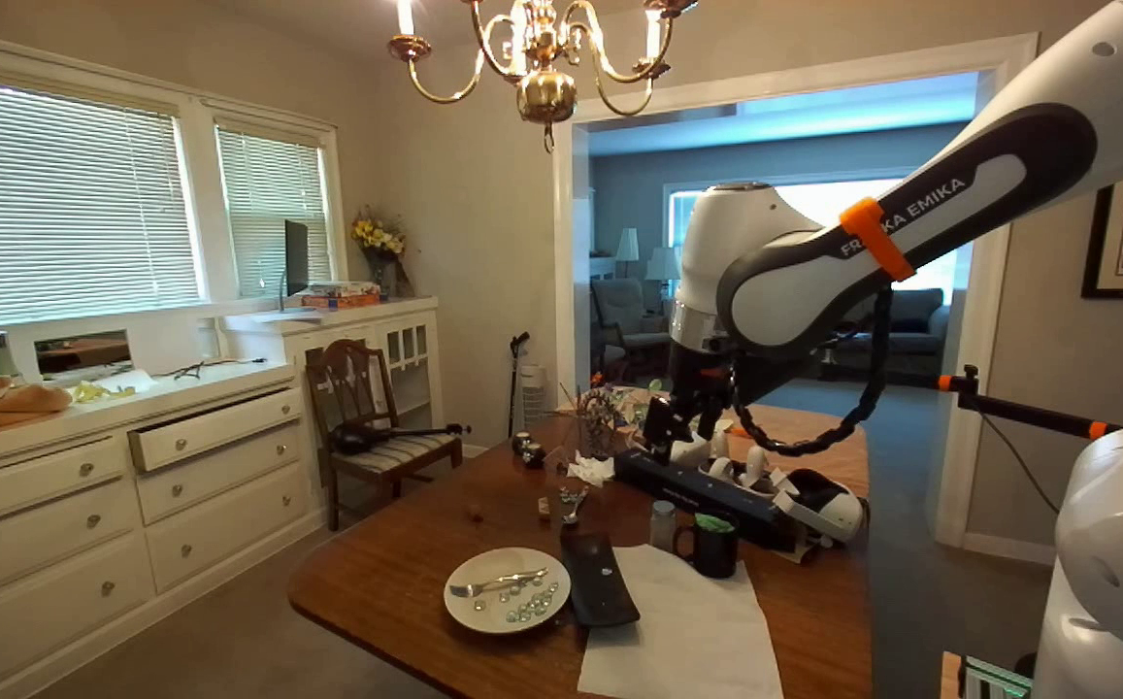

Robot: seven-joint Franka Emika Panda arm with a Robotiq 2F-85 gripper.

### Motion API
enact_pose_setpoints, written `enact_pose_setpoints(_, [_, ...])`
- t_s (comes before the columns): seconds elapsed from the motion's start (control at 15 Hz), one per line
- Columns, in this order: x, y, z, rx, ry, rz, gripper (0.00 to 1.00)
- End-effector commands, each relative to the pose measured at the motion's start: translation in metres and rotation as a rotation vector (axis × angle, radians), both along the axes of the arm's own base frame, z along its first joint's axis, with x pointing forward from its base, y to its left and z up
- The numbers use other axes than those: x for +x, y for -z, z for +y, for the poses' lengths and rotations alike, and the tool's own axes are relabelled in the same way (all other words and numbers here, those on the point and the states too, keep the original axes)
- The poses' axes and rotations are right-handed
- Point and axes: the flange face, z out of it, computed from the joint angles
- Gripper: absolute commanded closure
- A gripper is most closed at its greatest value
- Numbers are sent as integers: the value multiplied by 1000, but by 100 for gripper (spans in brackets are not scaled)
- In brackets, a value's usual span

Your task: Put the silver spoon on the white plate.

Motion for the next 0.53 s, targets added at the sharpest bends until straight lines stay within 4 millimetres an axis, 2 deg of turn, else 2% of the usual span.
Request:
enact_pose_setpoints(0.0, [0, 0, 0, 0, 0, 1, 0])
enact_pose_setpoints(0.27, [0, 0, 0, 0, 0, 1, 0])
enact_pose_setpoints(0.47, [12, 5, -9, 21, 83, -40, 0])
